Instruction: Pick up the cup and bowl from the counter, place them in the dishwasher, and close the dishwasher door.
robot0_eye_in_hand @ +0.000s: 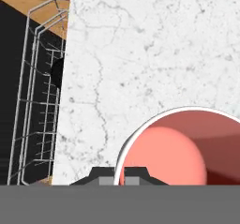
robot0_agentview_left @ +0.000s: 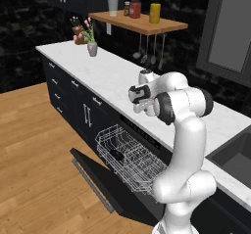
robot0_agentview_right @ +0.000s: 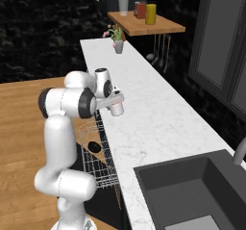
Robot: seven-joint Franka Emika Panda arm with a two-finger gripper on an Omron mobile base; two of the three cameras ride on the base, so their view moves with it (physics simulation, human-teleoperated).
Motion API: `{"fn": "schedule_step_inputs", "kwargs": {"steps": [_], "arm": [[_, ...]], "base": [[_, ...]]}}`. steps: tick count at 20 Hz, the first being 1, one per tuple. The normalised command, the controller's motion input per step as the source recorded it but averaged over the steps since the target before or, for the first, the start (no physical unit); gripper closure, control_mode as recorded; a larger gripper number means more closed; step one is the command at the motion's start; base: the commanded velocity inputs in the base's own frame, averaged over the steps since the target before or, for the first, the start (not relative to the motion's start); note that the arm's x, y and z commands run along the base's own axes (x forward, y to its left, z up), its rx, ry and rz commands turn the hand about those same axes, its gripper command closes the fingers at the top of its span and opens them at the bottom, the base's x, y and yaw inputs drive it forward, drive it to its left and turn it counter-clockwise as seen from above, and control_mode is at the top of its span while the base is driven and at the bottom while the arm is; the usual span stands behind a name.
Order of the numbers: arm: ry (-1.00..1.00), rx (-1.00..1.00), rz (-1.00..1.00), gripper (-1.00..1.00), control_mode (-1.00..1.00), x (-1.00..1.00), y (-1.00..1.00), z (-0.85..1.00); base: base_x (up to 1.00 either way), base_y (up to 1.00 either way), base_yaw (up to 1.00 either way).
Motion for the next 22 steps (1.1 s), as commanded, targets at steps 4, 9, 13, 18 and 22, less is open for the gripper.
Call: {"fn": "schedule_step_inputs", "kwargs": {"steps": [4,9,13,18,22], "arm": [[0.0,0.03,0.0,1.0,-1.0,-1.0,0.34,0.0],[0.02,0.02,0.0,1.0,-1.0,-1.0,0.5,0.0],[0.08,0.01,0.0,1.0,-1.0,-1.0,0.59,-0.12],[0.09,0.0,0.0,1.0,-1.0,-0.52,0.51,-0.7],[0.06,-0.02,-0.03,1.0,-1.0,-0.03,0.39,-0.97]], "base": [[0.0,0.0,0.0],[0.0,0.0,0.0],[0.0,0.0,0.0],[0.0,0.0,0.0],[0.0,0.0,0.0]]}}
